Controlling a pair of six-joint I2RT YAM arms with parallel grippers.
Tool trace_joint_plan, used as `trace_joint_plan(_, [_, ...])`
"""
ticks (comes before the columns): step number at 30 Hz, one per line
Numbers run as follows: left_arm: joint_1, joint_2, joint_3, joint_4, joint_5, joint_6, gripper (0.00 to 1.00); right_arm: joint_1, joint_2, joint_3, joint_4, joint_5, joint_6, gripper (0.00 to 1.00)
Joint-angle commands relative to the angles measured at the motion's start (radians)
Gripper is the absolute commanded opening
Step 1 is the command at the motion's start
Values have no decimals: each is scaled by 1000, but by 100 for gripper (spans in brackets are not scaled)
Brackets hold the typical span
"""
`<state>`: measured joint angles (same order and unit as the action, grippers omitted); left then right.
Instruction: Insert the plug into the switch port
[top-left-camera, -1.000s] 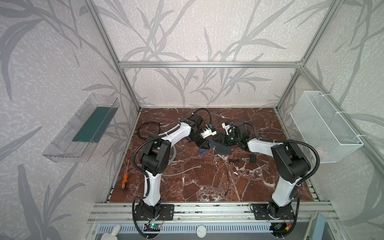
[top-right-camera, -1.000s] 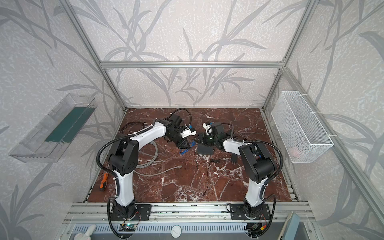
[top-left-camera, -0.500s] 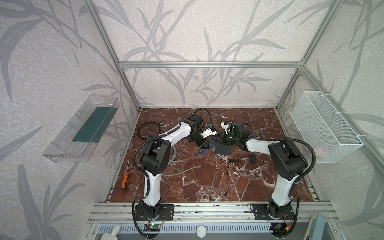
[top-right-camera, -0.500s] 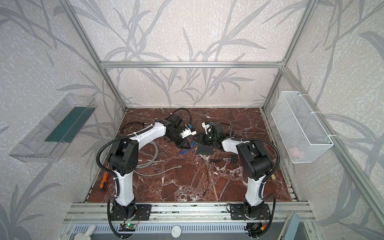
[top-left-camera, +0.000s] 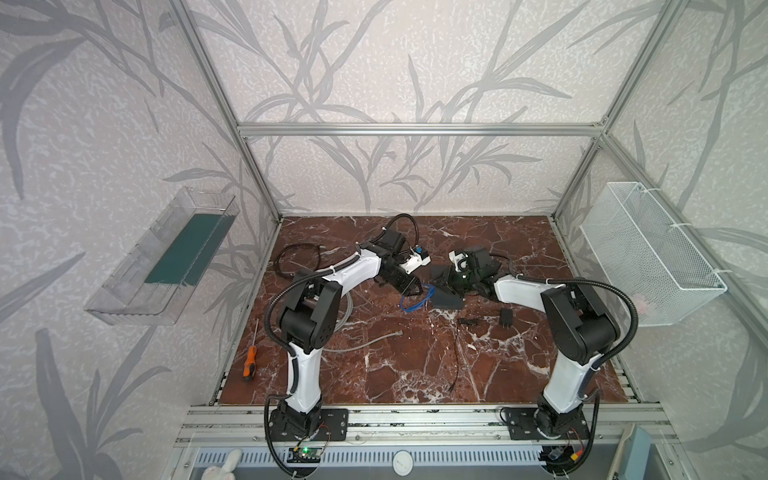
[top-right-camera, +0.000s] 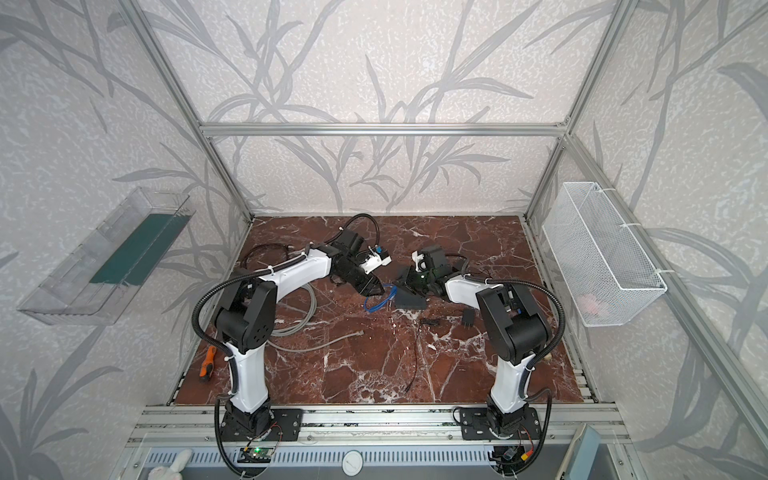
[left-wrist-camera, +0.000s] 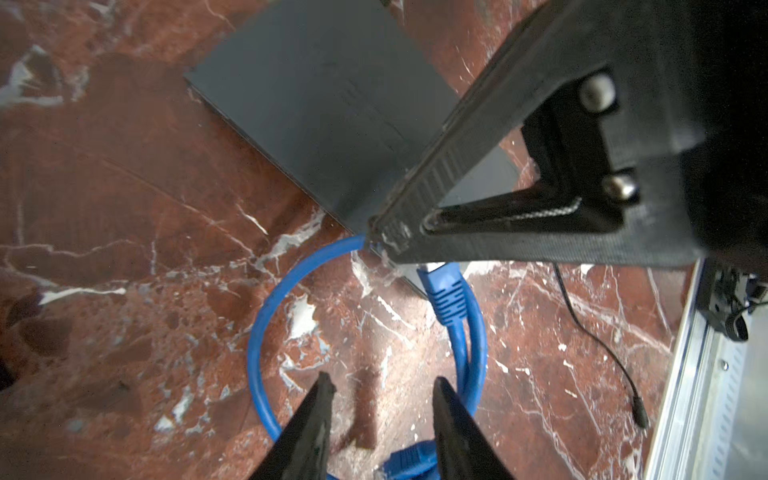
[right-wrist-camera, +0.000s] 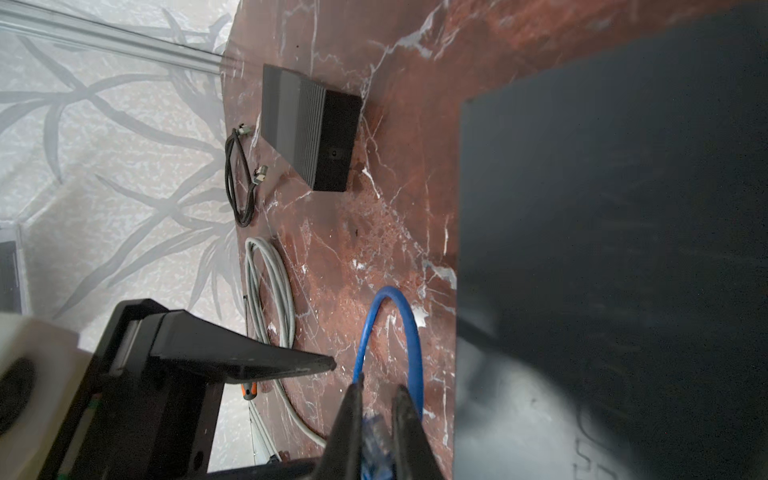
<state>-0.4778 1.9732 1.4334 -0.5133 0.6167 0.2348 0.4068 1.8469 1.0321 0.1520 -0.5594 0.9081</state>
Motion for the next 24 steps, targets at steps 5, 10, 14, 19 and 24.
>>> trace_joint_plan(5, [-55,-113,-152,388,-21,-222,45,1,-13,64,-113,88,145,12])
trace_joint_plan(10, [-79,-72,-128,353,-32,-223,45,5,-9,100,-148,97,168,12])
trace_joint_plan(14, [-80,-57,-124,375,-62,-240,45,14,-11,127,-171,95,152,12])
trace_joint_plan(19, [-75,-35,-112,396,-111,-274,43,16,-14,128,-176,95,147,12])
trace_joint_plan(24, [-68,-23,-128,478,-130,-322,38,17,-15,121,-172,98,150,12])
